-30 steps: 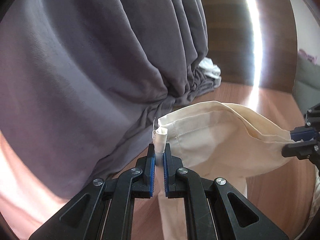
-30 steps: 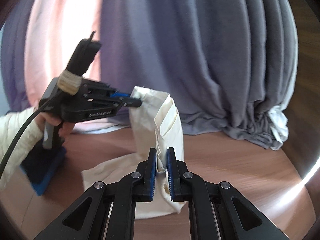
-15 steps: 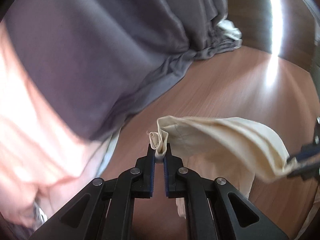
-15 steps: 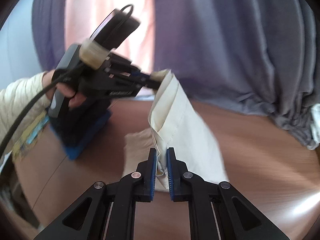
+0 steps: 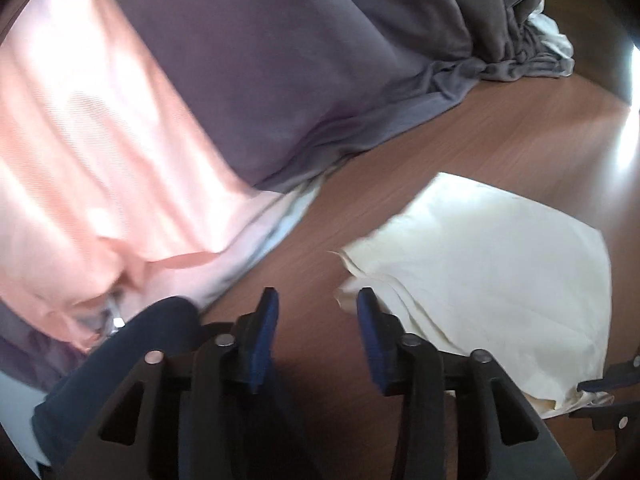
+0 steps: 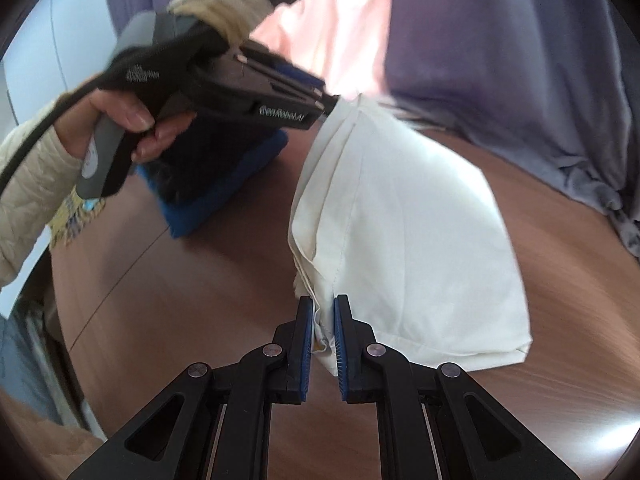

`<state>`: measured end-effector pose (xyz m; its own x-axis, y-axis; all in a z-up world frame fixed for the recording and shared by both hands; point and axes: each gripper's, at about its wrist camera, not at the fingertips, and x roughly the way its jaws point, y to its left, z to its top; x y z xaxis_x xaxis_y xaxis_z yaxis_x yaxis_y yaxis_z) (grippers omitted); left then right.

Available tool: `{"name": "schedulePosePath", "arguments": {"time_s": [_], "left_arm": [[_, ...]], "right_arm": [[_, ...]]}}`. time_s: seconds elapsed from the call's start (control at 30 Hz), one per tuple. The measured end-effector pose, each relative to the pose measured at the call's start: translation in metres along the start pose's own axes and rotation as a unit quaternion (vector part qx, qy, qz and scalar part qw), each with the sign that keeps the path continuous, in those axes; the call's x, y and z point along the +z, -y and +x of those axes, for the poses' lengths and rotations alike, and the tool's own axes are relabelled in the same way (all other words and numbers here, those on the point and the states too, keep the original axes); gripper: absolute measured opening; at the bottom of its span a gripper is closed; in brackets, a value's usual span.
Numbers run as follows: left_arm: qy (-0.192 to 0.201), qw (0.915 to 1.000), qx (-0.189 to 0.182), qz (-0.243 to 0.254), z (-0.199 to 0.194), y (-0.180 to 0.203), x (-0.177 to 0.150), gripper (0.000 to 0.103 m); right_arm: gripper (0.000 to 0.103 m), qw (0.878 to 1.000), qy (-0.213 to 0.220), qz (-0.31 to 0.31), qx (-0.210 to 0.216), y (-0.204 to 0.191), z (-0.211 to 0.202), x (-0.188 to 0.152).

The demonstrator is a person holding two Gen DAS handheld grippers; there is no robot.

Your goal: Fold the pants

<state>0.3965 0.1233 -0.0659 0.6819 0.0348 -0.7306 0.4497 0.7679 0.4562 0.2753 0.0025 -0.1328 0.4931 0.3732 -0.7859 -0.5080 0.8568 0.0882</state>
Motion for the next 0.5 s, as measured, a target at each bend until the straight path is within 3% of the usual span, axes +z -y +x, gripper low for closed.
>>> {"name": "schedulePosePath", "arguments": {"time_s": [0.07,0.13,0.17,0.2,0.33,0.5], "left_arm": [[0.003,0.9996,0.026,0.003,-0.008,-0.002,-0.003,0.05],[0.011,0.9993,0.035,-0.001,-0.016,-0.004,-0.004,0.054],[0.012,0.9993,0.035,-0.004,-0.018,-0.005,-0.004,0.056],[0.013,0.9993,0.033,-0.013,-0.024,-0.005,-0.007,0.057],[0.016,0.9988,0.013,-0.045,-0.04,-0.002,-0.014,0.061],[0.011,0.9928,-0.025,-0.117,-0.049,0.003,-0.025,0.062]], "right_arm": [[0.011,1.0,-0.009,-0.015,0.008,-0.005,0.008,-0.002],[0.022,1.0,-0.013,-0.019,0.017,-0.006,0.012,-0.003],[0.032,0.999,-0.019,-0.021,0.027,-0.009,0.015,-0.004],[0.039,0.999,-0.02,-0.023,0.034,-0.011,0.014,-0.005],[0.041,0.999,0.001,-0.044,0.029,-0.017,-0.002,-0.005],[0.051,0.999,0.039,-0.004,0.001,0.009,-0.03,0.0]]}}
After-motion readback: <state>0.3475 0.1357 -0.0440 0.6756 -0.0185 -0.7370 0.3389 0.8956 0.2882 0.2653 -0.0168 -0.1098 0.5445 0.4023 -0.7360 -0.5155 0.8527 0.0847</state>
